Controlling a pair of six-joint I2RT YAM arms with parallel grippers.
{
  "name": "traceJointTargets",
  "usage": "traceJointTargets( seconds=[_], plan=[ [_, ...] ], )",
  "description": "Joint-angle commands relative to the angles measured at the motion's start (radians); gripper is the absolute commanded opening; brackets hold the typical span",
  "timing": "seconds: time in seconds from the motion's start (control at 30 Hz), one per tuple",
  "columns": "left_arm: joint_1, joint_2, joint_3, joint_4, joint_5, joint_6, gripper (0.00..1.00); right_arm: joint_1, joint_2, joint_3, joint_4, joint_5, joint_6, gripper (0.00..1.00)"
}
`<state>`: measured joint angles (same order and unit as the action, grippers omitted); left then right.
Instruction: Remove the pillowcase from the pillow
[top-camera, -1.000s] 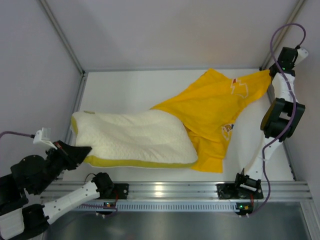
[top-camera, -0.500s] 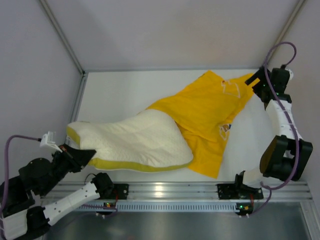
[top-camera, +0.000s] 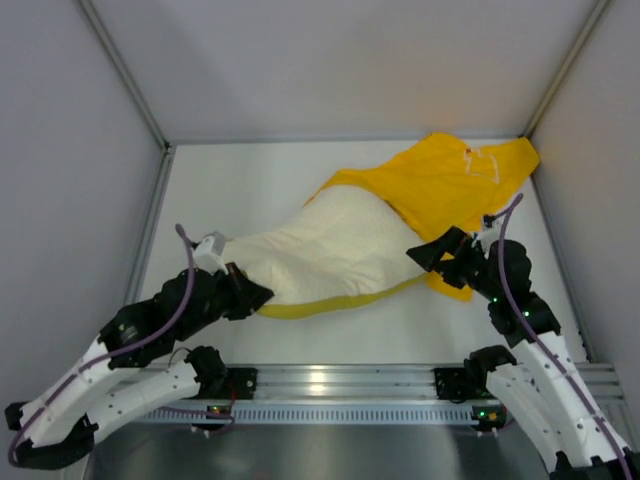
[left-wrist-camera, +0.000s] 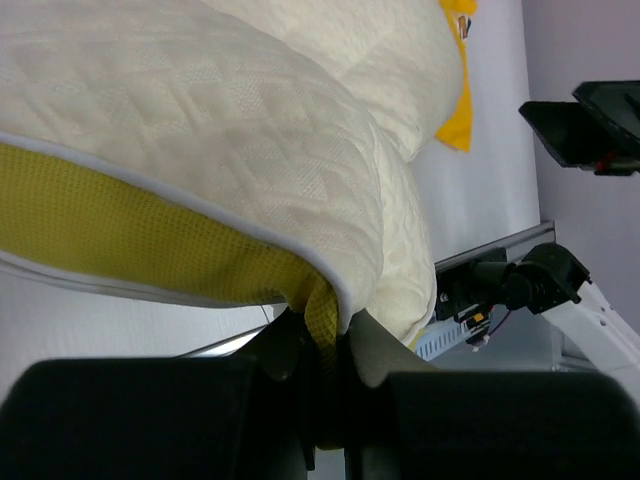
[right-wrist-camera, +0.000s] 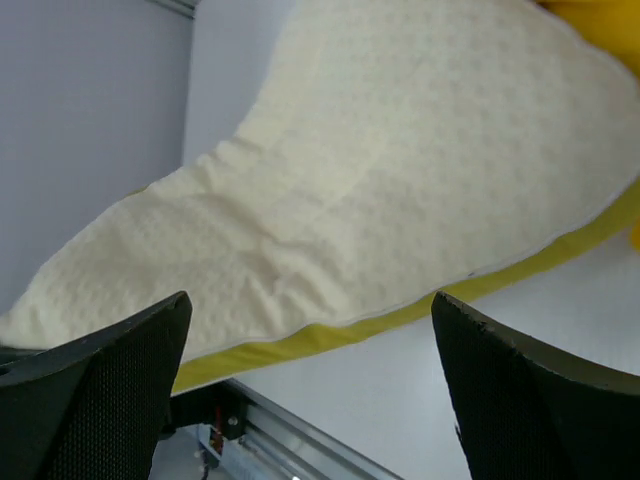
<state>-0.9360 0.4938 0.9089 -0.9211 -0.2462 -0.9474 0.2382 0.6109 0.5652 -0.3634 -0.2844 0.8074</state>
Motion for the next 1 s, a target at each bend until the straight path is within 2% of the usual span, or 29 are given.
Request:
traceJointTargets(
  seconds=[0.0, 0.13, 0.3, 0.4, 0.43, 0.47, 0.63, 0.77, 0.83, 0.97],
  plan=[
    [-0.003, 0.086, 0.002, 0.267, 0.085, 0.016, 0.00, 0.059, -0.158, 0.004, -0.095, -0.024, 0.113, 0.99],
    [-0.003, 0.103, -0.004, 0.297, 0.101, 0.018, 0.00, 0.091, -0.197, -0.008, -0.114, -0.189, 0.173, 0.99],
    [-0.003, 0.100, -0.031, 0.297, 0.119, 0.001, 0.00, 0.190, -0.281, -0.060, -0.100, -0.157, 0.220, 1.00],
    [-0.003, 0.112, -0.050, 0.300, 0.133, -0.014, 0.00, 0.243, -0.261, -0.145, 0.027, -0.186, 0.300, 1.00],
    [-0.003, 0.117, -0.056, 0.306, 0.140, -0.014, 0.00, 0.300, -0.254, -0.171, 0.081, -0.187, 0.327, 0.99],
    [-0.003, 0.121, -0.068, 0.318, 0.159, -0.013, 0.00, 0.335, -0.247, -0.206, 0.166, -0.168, 0.373, 0.99],
    [-0.003, 0.158, -0.079, 0.337, 0.197, 0.007, 0.00, 0.594, -0.174, -0.199, 0.328, 0.040, 0.469, 1.00],
    [-0.003, 0.152, -0.076, 0.344, 0.220, 0.016, 0.00, 0.688, -0.051, -0.148, 0.426, 0.080, 0.528, 0.99],
    [-0.003, 0.131, -0.076, 0.343, 0.234, 0.022, 0.00, 0.745, -0.010, -0.151, 0.527, 0.125, 0.570, 0.99],
    [-0.003, 0.085, -0.065, 0.341, 0.242, 0.036, 0.00, 0.814, 0.026, -0.162, 0.554, 0.237, 0.697, 1.00]
  ],
)
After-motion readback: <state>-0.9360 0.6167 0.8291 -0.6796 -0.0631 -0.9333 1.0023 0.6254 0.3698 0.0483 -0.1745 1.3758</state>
